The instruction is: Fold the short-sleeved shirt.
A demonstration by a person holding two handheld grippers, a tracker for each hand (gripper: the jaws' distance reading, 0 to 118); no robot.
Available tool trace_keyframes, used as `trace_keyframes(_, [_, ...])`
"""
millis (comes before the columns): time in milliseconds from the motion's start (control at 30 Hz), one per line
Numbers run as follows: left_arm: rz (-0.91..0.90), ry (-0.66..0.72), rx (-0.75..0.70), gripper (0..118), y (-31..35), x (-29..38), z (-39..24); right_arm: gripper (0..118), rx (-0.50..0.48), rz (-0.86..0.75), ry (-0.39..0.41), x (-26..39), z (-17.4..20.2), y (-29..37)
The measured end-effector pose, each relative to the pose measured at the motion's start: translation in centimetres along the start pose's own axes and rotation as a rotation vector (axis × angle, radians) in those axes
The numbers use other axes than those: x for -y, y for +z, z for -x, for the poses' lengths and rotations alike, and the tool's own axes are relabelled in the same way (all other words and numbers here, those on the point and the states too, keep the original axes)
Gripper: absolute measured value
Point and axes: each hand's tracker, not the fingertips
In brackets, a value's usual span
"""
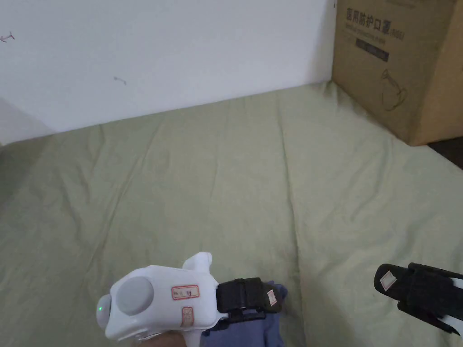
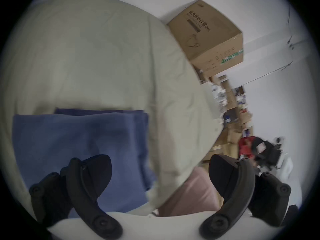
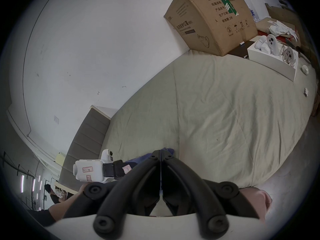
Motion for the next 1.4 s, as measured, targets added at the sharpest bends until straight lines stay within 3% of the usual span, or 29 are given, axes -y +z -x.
trace_keyframes(100, [-0.077, 0.001, 0.023, 114, 2.3, -0.2, 0.0, 0, -0.007, 0.001, 0.003, 0.0, 0.1, -0.3])
trace_keyframes(200, [-0.107, -0.088, -0.148, 109, 5.0, 0.0, 0.3, 0, -0.016, 0.016, 0.003, 0.1, 0.3, -1.1])
trace_keyframes(233, [-0.133, -0.136, -0.192, 96, 5.7, 0.1, 0.2, 0, -0.02, 0.021, 0.003, 0.2, 0.4, -1.3])
trace_keyframes(300, [-0.161, -0.225, -0.291, 34, 5.9, 0.7, 0.3, 0, -0.026, 0.031, 0.005, 0.3, 0.6, -1.6])
trace_keyframes(333, [-0.144, -0.254, -0.337, 11, 5.5, 1.0, 0.3, 0, -0.028, 0.035, 0.006, 0.4, 0.7, -1.8])
trace_keyframes(567, [0.016, -0.365, -0.344, 8, -2.3, 3.4, 0.5, 0, -0.017, 0.05, 0.004, 0.6, 0.0, -2.0])
trace_keyframes(733, [0.044, -0.445, -0.378, 8, -7.2, 4.6, -0.5, 0, 0.027, 0.037, 0.071, 0.8, 0.4, -1.8])
trace_keyframes(800, [0.049, -0.394, -0.269, 9, -7.1, 4.5, -1.7, 0, 0.016, 0.044, 0.06, 0.8, 0.5, -1.9])
trace_keyframes(900, [0.05, -0.308, 0.009, 9, -5.2, 5.2, -3.5, 0, -0.008, 0.048, 0.038, 0.7, 0.9, -1.8])
trace_keyframes(1033, [-0.211, -0.427, -0.018, 8, 2.4, 5.9, -6.0, 0, -0.053, 0.025, 0.07, 0.0, 2.9, -1.5])
trace_keyframes(1133, [-0.462, -0.508, -0.148, 8, 9.1, 6.0, -7.1, 0, -0.094, -0.038, 0.156, -1.3, 5.6, -1.1])
trace_keyframes(1300, [-0.924, -0.542, -0.398, 8, 19.0, 7.3, -8.1, 0, -0.121, -0.33, 0.363, -2.0, 10.8, 1.1])
trace_keyframes(1367, [-1.064, -0.527, -0.484, 8, 21.3, 8.1, -8.1, 0, -0.071, -0.501, 0.466, -1.2, 11.8, 1.7])
trace_keyframes(1400, [-1.141, -0.534, -0.527, 8, 22.1, 8.9, -7.8, 0, 0.003, -0.625, 0.542, -0.2, 12.1, 1.6])
